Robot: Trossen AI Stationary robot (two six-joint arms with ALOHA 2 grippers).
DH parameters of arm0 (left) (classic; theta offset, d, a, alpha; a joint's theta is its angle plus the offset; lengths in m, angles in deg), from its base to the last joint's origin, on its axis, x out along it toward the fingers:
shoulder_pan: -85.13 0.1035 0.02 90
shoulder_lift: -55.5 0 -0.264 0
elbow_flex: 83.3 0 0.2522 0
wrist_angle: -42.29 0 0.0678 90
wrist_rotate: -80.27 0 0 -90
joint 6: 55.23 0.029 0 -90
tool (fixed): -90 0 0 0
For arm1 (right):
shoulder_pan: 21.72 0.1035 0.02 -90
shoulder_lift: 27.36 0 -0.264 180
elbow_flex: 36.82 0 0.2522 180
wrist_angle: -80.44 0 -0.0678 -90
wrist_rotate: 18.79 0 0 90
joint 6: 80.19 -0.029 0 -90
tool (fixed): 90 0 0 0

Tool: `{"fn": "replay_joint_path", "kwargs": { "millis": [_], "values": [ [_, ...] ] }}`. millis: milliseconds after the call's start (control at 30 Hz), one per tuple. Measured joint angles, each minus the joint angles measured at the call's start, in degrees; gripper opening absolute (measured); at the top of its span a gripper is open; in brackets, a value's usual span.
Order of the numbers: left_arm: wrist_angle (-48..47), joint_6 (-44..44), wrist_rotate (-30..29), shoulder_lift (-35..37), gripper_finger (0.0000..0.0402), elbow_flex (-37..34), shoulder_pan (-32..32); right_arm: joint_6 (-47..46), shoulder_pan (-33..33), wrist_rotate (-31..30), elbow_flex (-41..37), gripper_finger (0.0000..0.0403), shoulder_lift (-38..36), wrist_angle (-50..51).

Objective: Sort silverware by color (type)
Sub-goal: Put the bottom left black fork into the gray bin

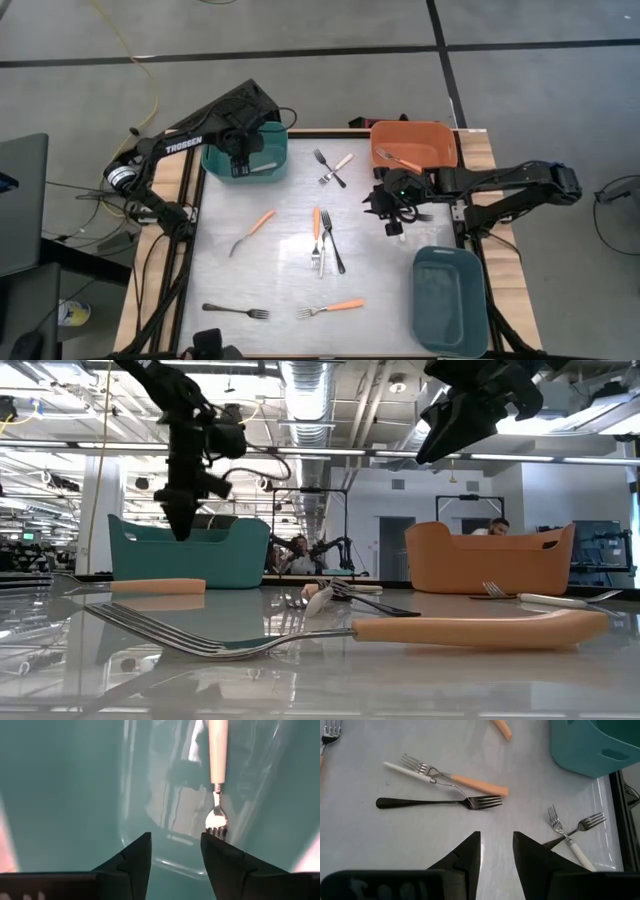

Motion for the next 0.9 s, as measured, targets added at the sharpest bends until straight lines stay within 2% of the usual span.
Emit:
{"fn": "replay_joint_path", "kwargs": {
  "millis": [100, 167, 400, 467, 700, 900],
  "values": [
    [-3.9, -3.4, 1.3, 2.1, 0.0157, 1.7, -1.2, 0.0, 0.0, 0.0, 0.0, 0.0136, 0.0, 0.0],
    [-4.6, -6.0, 4.3, 4.0, 0.0157, 2.1, -2.3, 0.0, 0.0, 0.0, 0.0, 0.0136, 0.0, -0.1],
    [-8.2, -16.3, 23.7, 10.1, 0.0158, 2.1, -8.3, -0.2, 0.0, 0.0, 0.0, 0.0136, 0.0, -0.1],
    [-9.2, -20.0, 27.3, 10.8, 0.0158, 1.9, -11.4, -0.2, 0.0, 0.0, 0.0, 0.0136, 0.0, -0.2],
    [-7.4, -30.4, 28.7, 11.3, 0.0158, -3.7, -26.2, -0.1, 0.0, 0.0, 0.0, 0.0136, 0.0, -0.1],
    [7.8, -33.6, 27.9, 11.1, 0.0158, -10.4, -37.5, -1.0, 0.0, 0.0, 0.0, 0.0137, 0.0, -0.1]
  ]
}}
